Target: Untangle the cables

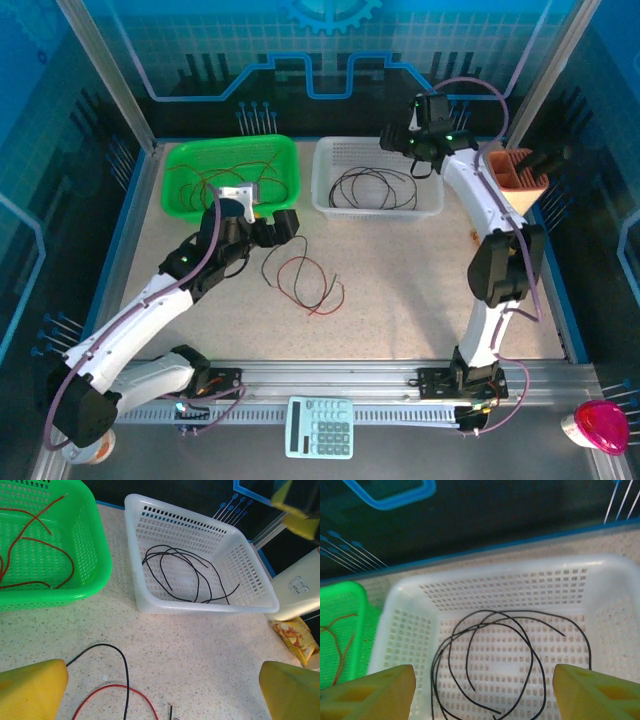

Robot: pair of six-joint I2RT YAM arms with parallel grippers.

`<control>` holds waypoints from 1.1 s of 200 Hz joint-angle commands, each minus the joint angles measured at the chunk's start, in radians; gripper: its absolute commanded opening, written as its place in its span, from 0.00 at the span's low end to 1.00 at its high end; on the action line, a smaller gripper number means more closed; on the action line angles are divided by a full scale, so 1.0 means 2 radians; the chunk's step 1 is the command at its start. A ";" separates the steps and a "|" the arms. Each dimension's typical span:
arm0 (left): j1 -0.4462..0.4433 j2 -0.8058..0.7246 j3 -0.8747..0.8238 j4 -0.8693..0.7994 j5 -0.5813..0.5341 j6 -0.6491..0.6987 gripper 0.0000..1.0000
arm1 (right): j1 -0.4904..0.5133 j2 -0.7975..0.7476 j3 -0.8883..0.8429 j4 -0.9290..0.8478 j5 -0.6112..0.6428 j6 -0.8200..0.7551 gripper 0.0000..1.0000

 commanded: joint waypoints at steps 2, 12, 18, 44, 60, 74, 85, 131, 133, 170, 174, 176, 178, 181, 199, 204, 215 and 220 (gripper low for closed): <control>0.001 -0.009 -0.010 0.002 -0.012 0.000 0.99 | 0.027 -0.041 -0.023 0.010 -0.004 -0.019 0.71; 0.002 -0.009 -0.014 0.000 -0.013 -0.003 0.99 | 0.045 -0.056 -0.039 0.013 -0.006 -0.026 0.70; 0.003 -0.009 -0.016 -0.001 -0.016 -0.004 0.99 | 0.054 -0.066 -0.050 0.015 -0.009 -0.029 0.70; 0.005 -0.016 -0.027 -0.008 -0.022 -0.010 0.99 | 0.103 -0.106 -0.114 0.026 -0.012 -0.038 0.68; 0.008 -0.024 -0.037 -0.010 -0.022 -0.013 0.99 | 0.129 -0.134 -0.172 0.040 -0.012 -0.033 0.67; 0.012 -0.033 -0.045 -0.011 -0.018 -0.013 0.99 | 0.150 -0.158 -0.227 0.051 -0.009 -0.024 0.65; 0.013 -0.039 -0.049 -0.014 -0.014 -0.012 0.99 | 0.167 -0.176 -0.270 0.054 -0.002 -0.013 0.64; 0.018 -0.060 -0.053 -0.035 -0.001 -0.005 0.99 | 0.248 -0.247 -0.416 0.046 0.034 0.047 0.62; 0.018 -0.060 -0.053 -0.035 -0.001 -0.005 0.99 | 0.251 -0.249 -0.421 0.046 0.035 0.050 0.62; 0.017 -0.049 -0.040 -0.046 0.041 0.014 0.99 | 0.288 -0.302 -0.498 0.038 0.059 0.114 0.62; 0.016 -0.047 -0.037 -0.048 0.045 0.016 0.99 | 0.290 -0.308 -0.503 0.037 0.061 0.119 0.62; 0.016 -0.045 -0.036 -0.050 0.048 0.018 0.99 | 0.290 -0.311 -0.506 0.037 0.062 0.121 0.62; 0.015 -0.044 -0.035 -0.051 0.049 0.019 0.99 | 0.291 -0.314 -0.508 0.036 0.063 0.123 0.62; 0.014 -0.041 -0.033 -0.055 0.051 0.020 0.99 | 0.291 -0.318 -0.511 0.036 0.064 0.125 0.62; 0.009 -0.025 -0.023 -0.073 0.050 0.024 0.99 | 0.295 -0.335 -0.518 0.031 0.068 0.126 0.62; 0.009 -0.022 -0.024 -0.075 0.049 0.022 0.99 | 0.296 -0.337 -0.516 0.028 0.070 0.126 0.62; 0.009 -0.017 -0.028 -0.076 0.044 0.015 0.99 | 0.297 -0.338 -0.510 0.021 0.071 0.119 0.62; 0.009 -0.016 -0.030 -0.075 0.041 0.010 0.99 | 0.297 -0.338 -0.507 0.020 0.070 0.115 0.62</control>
